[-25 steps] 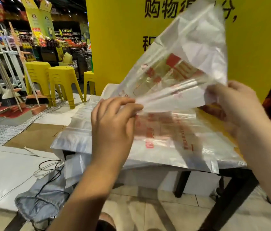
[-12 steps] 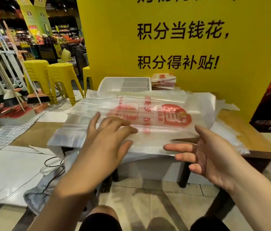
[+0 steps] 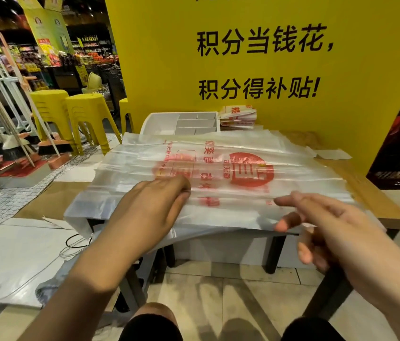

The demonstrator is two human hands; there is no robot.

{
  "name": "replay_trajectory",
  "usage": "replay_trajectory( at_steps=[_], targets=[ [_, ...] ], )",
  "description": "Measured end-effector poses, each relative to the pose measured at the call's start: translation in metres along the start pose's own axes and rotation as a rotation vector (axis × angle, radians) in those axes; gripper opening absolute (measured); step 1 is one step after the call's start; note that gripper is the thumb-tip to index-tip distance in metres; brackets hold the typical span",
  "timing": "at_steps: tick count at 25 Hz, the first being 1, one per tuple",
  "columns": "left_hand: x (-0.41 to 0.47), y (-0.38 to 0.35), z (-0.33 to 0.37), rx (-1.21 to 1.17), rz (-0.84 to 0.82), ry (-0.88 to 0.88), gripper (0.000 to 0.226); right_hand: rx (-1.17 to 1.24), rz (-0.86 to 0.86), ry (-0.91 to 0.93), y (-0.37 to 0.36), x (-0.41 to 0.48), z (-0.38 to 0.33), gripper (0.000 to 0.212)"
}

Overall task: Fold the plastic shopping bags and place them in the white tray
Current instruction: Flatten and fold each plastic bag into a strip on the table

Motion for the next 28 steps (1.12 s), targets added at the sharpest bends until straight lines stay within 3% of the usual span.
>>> replay_trajectory(
  at_steps=[1, 3, 5, 8, 13, 17, 20, 23, 26, 28],
  targets=[
    [0.005, 0.002, -0.001, -0.004, -0.004, 0.003, 0.015, -0.273, 0.039, 0.198, 0.000, -0.001, -0.005, 0.029],
    [0.015, 0.006, -0.003, -0.025, -0.033, 0.026, 0.015, -0.941, 0.127, 0.565, 0.000, 0.005, -0.008, 0.040],
    [0.026, 0.007, -0.007, -0.074, -0.101, 0.052, 0.014, -1.231, 0.092, 0.718, -0.003, 0.024, -0.008, 0.055],
    [0.041, 0.004, -0.014, -0.166, -0.204, 0.039, 0.014, -1.270, -0.016, 0.512, 0.002, 0.058, -0.016, 0.059],
    [0.055, -0.008, -0.030, -0.182, -0.224, 0.060, 0.021, -1.236, -0.104, 0.387, 0.017, 0.092, -0.027, 0.027],
    [0.048, -0.015, -0.039, -0.118, -0.128, 0.042, 0.023, -1.286, -0.087, 0.357, 0.028, 0.101, -0.026, 0.028],
    [0.043, -0.016, -0.045, -0.184, -0.117, 0.066, 0.019, -1.112, -0.244, 0.197, 0.048, 0.096, -0.035, 0.028],
    [0.041, -0.015, -0.051, -0.299, -0.129, 0.117, 0.018, -0.981, -0.340, 0.173, 0.066, 0.095, -0.045, 0.036],
    [0.041, -0.015, -0.050, -0.332, -0.153, 0.136, 0.018, -0.996, -0.330, 0.115, 0.080, 0.104, -0.043, 0.045],
    [0.041, -0.015, -0.047, -0.312, -0.163, 0.130, 0.018, -1.094, -0.317, 0.036, 0.091, 0.107, -0.039, 0.033]
  ],
)
Point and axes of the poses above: each hand's wrist, its own x-axis towards the middle knuckle, its own y-axis out of the back of the hand, z = x × y, the point moved 3 cm from there along x, towards the middle knuckle, and after that the axes turned 7 degrees about x, right-handed, at the moved point
